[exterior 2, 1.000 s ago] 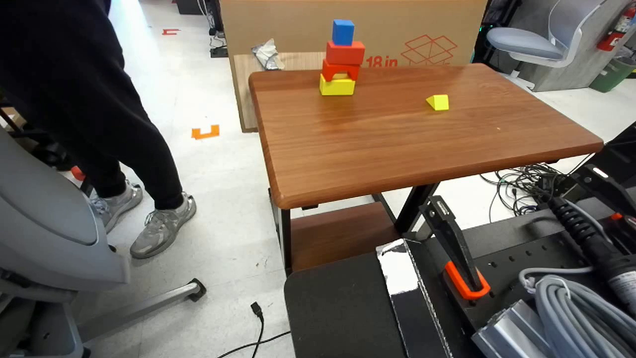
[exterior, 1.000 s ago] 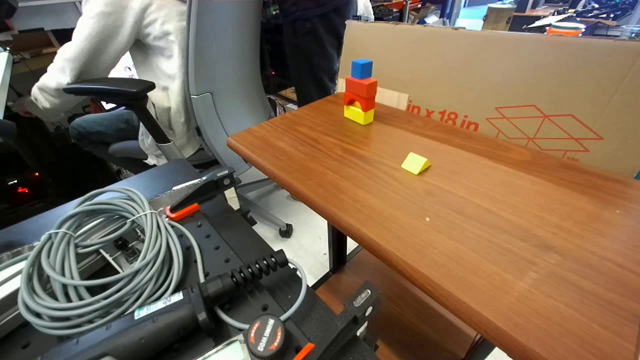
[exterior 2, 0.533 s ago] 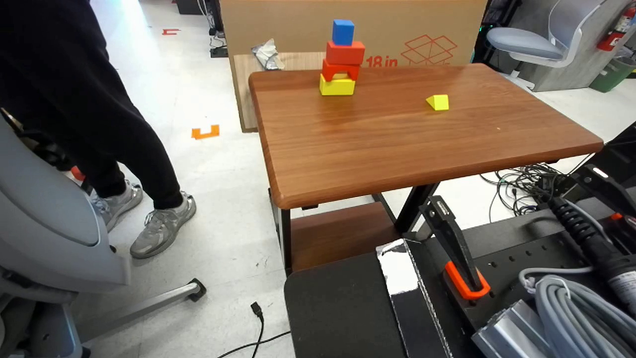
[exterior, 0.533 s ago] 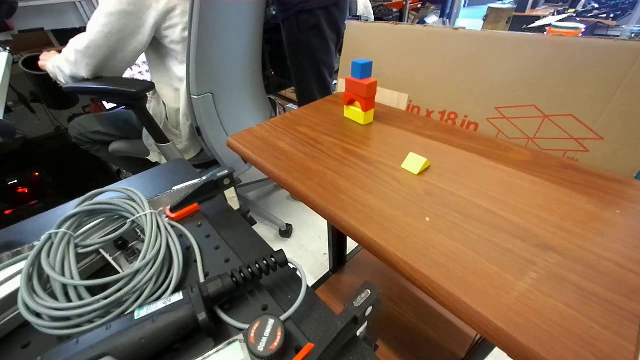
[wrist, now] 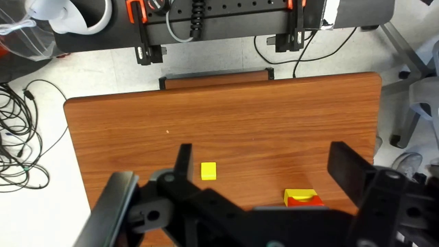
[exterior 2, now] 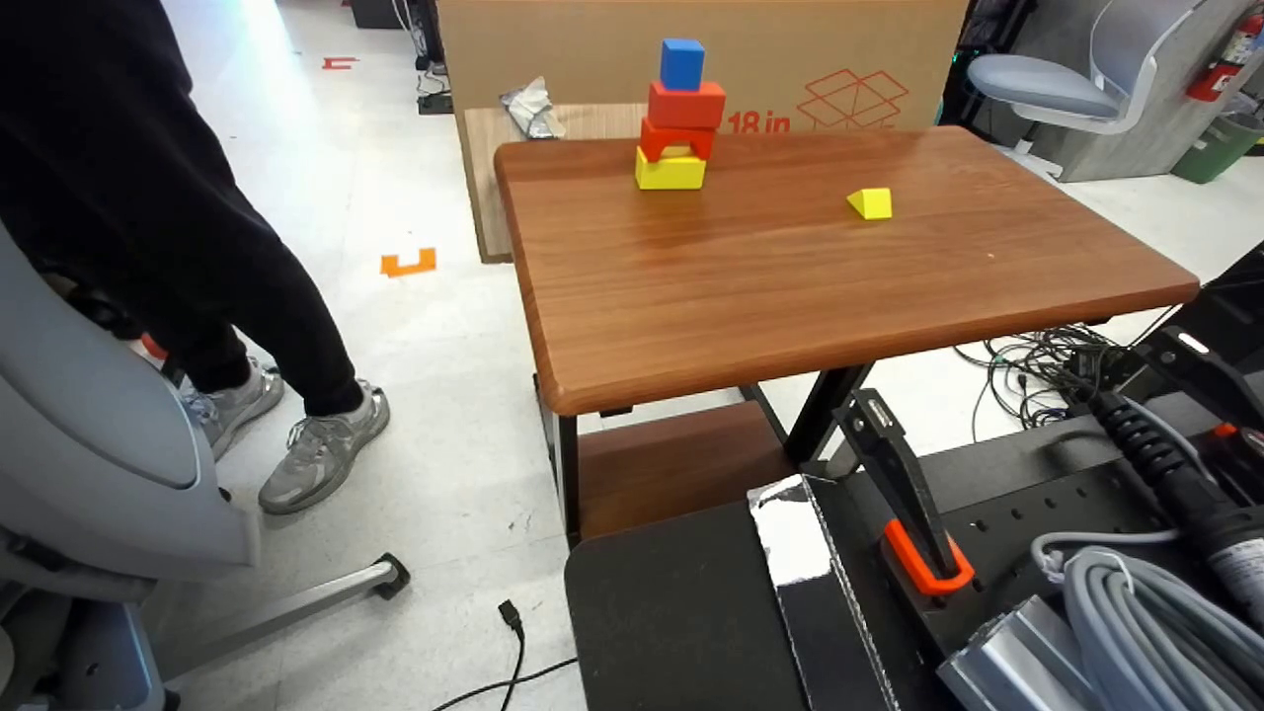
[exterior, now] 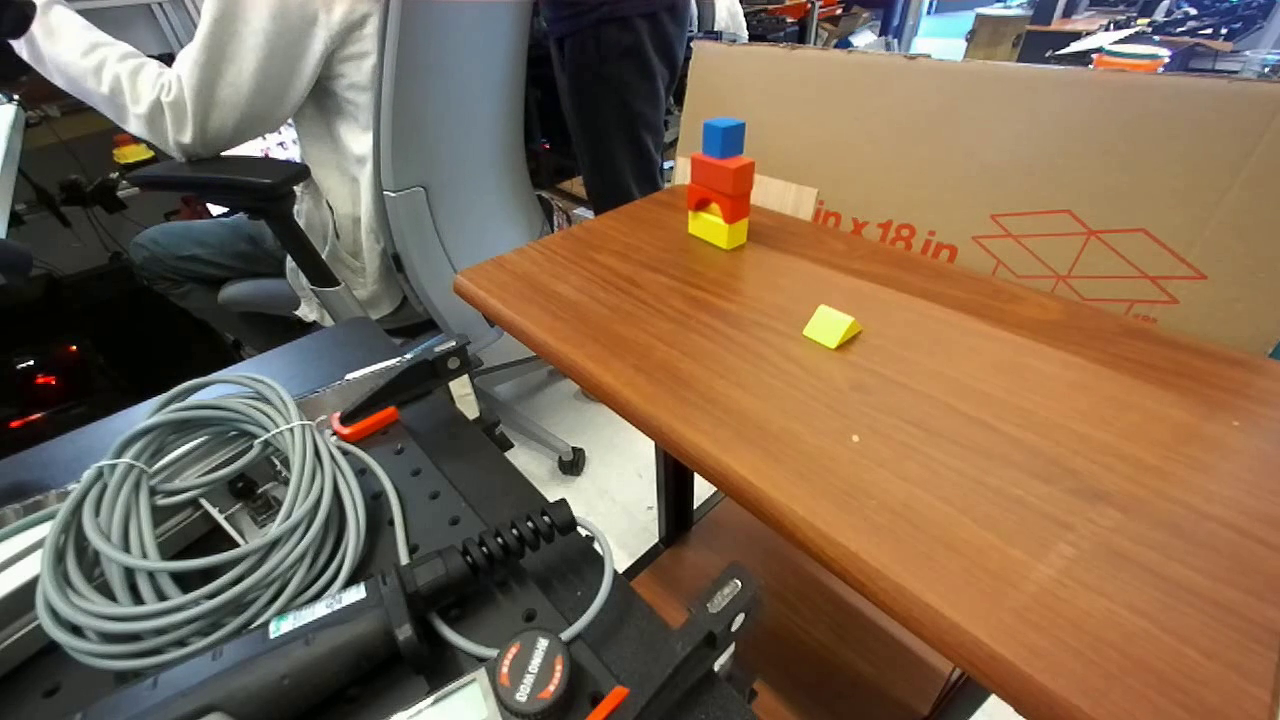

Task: Remove the blue block from the top of the stack.

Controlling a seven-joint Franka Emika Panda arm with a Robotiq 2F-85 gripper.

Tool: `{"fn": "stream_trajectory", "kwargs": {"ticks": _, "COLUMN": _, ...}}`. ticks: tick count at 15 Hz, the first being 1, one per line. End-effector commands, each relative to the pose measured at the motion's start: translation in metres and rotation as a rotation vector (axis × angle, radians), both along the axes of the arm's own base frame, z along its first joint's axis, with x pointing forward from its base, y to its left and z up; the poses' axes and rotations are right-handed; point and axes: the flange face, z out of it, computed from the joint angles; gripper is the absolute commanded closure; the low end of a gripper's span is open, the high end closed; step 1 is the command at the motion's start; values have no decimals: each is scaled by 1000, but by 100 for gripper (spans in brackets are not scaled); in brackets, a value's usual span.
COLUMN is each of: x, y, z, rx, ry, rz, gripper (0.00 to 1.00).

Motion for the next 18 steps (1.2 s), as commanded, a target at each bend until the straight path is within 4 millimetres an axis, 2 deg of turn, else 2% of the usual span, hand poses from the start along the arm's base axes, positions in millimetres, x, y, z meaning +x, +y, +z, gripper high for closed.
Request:
{"fn": "stream_trajectory", "kwargs": {"ticks": 1, "x": 38, "y": 23, "z": -22, "rx": 7, "ry": -42, "rz": 2, "gripper": 0}}
{"fn": "stream_trajectory", "kwargs": {"ticks": 10, "x": 128, "y": 70, "z": -78, "rx": 61, "ry": -171, "rz": -34, "gripper": 0}}
{"fn": "stream_trajectory", "kwargs": {"ticks": 18, "x": 181, "y": 107, "z": -109, "rx": 58, "ry": -147, "rz": -58, "gripper": 0}}
